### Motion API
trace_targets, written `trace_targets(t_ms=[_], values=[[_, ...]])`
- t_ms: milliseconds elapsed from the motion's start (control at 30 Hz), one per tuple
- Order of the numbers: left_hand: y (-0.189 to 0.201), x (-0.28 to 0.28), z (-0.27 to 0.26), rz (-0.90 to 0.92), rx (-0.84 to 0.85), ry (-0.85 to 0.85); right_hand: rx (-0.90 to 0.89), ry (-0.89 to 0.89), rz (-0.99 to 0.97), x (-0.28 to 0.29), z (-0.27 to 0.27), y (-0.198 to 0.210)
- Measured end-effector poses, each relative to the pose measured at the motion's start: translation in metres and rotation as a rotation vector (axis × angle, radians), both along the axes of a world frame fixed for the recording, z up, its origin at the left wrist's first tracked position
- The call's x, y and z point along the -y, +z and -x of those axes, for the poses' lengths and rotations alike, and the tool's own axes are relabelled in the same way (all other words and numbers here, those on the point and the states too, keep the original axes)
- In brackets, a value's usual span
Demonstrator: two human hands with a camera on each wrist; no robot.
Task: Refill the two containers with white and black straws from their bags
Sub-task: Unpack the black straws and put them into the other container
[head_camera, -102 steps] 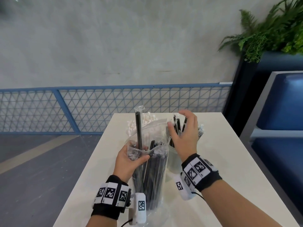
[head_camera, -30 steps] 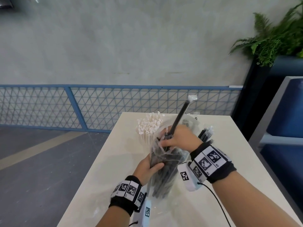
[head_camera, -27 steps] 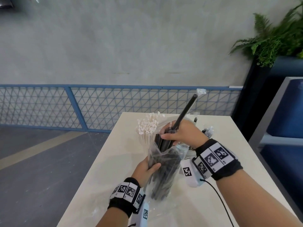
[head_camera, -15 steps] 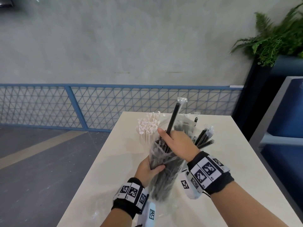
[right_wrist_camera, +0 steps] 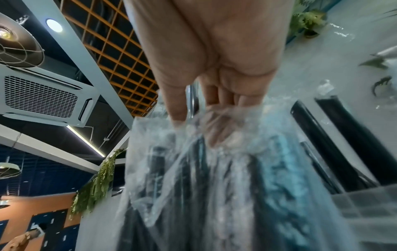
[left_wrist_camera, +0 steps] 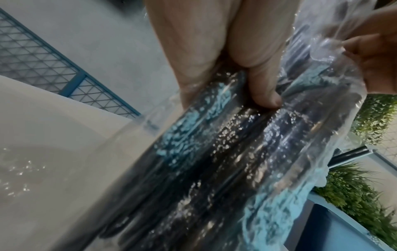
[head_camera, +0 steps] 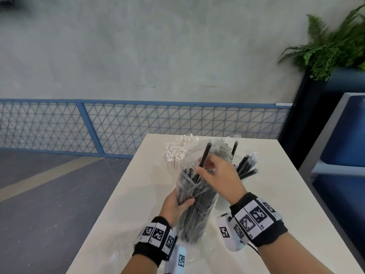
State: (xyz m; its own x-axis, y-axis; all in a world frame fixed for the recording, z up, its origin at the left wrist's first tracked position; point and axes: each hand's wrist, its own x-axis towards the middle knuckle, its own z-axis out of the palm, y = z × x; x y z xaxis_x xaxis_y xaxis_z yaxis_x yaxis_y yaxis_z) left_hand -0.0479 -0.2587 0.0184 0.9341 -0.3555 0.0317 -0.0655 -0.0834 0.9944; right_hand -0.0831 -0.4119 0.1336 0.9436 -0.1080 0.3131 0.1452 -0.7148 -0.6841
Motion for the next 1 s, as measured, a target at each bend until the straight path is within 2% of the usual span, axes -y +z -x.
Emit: trace_targets(t_ms=[133, 333, 500, 600, 667, 900, 1000], values=[[0.0, -0.002, 0.001, 0.002, 0.012, -0.015, -0.143, 0.037, 0.269, 0.003, 0.004, 0.0], [-0.002, -0.001, -0.001, -0.031, 0.007, -0.086, -0.28, 0.156, 0.336, 0.004, -0.001, 0.01], [0.009, -0.006, -0.006, -0.089, -0.002, -0.262, -0.227, 0.254, 0.236, -0.012, 0.003, 0.002], [0.017, -0.008, -0.007, -0.193, 0.067, -0.34, -0.215, 0.186, 0.356, -0.024, 0.003, -0.008], [0.016, -0.009, -0.008, -0.183, 0.065, -0.33, -0.185, 0.164, 0.382, -0.027, 0.002, -0.011], [0.014, -0.007, -0.006, -0.189, 0.09, -0.257, -0.155, 0.212, 0.253, -0.032, 0.004, -0.019], [0.014, -0.004, -0.005, -0.209, 0.077, -0.286, -0.11, 0.163, -0.003, -0.035, 0.0, -0.023]])
